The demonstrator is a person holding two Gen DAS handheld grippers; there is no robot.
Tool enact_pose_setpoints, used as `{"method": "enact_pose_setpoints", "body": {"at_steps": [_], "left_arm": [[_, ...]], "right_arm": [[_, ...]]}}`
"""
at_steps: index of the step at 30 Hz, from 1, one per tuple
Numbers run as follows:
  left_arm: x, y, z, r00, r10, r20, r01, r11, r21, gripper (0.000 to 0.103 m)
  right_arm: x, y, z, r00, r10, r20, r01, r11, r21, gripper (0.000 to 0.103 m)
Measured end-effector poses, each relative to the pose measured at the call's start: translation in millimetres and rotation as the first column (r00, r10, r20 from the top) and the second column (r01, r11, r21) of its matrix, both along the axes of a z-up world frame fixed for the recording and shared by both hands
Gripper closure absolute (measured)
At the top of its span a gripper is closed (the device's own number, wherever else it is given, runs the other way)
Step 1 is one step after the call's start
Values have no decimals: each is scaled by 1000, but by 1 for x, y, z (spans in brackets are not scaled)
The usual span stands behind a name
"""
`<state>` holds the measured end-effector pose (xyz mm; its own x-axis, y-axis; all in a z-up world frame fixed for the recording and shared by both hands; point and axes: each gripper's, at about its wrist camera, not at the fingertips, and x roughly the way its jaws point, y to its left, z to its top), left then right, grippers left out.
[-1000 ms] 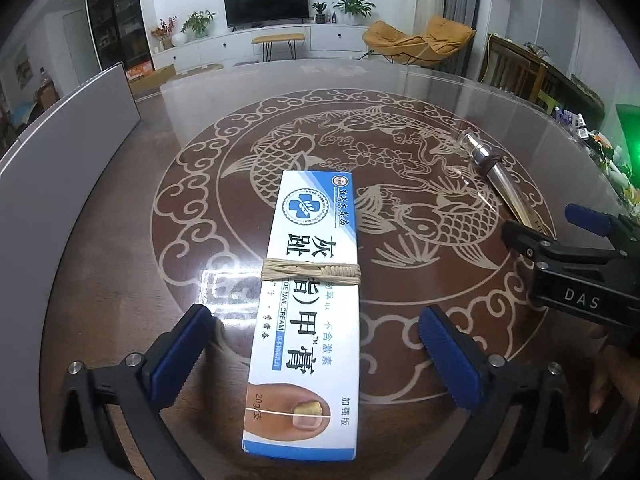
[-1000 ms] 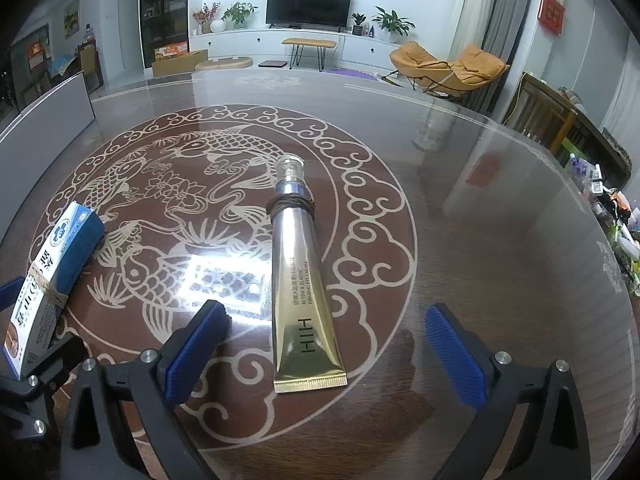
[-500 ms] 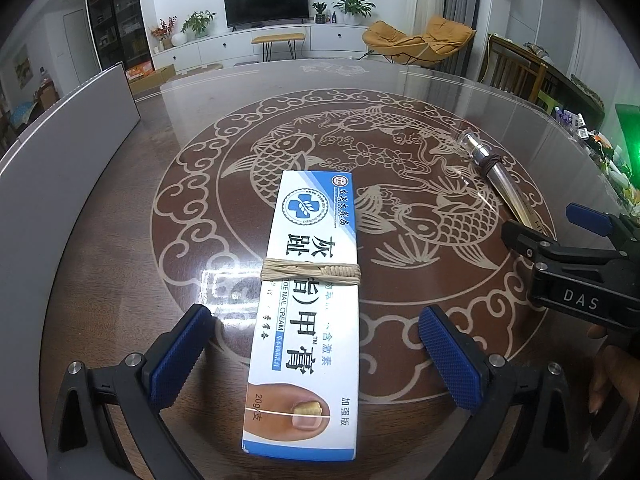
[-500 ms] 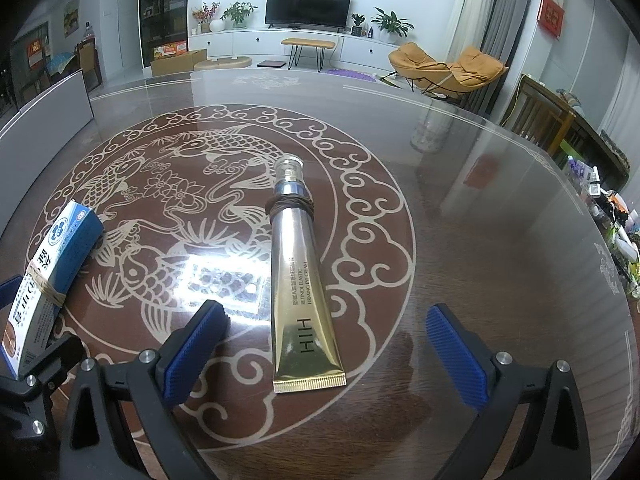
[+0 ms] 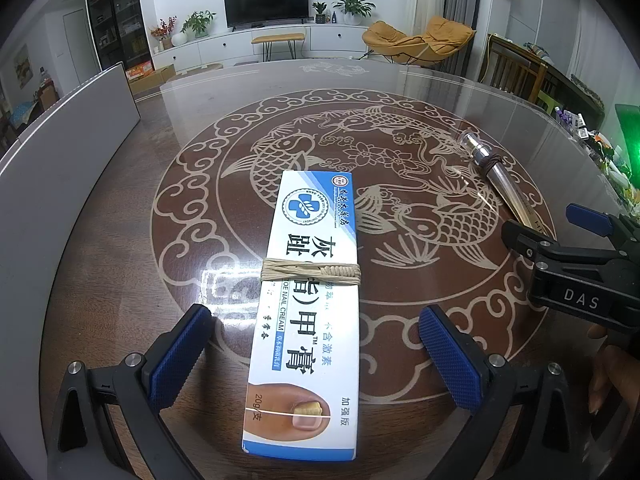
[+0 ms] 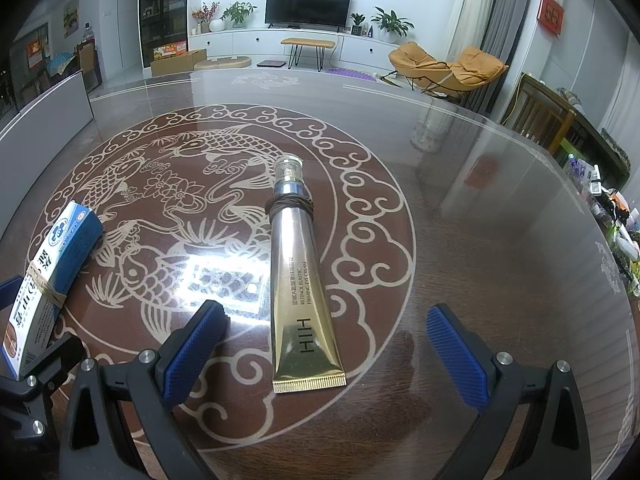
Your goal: Organize objects
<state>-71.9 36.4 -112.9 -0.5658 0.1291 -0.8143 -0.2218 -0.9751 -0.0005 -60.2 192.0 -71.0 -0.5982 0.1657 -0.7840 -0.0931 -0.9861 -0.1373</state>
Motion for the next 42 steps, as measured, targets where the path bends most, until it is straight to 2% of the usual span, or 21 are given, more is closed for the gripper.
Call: {"method": "enact_pose_setpoints", "body": {"at_steps": [42], "left_arm": [[1, -1, 1, 1000, -1, 0, 1, 1000, 0, 0]], "right_arm": [[-1, -1, -4, 1000, -2, 3, 2, 1000, -13, 2]]}}
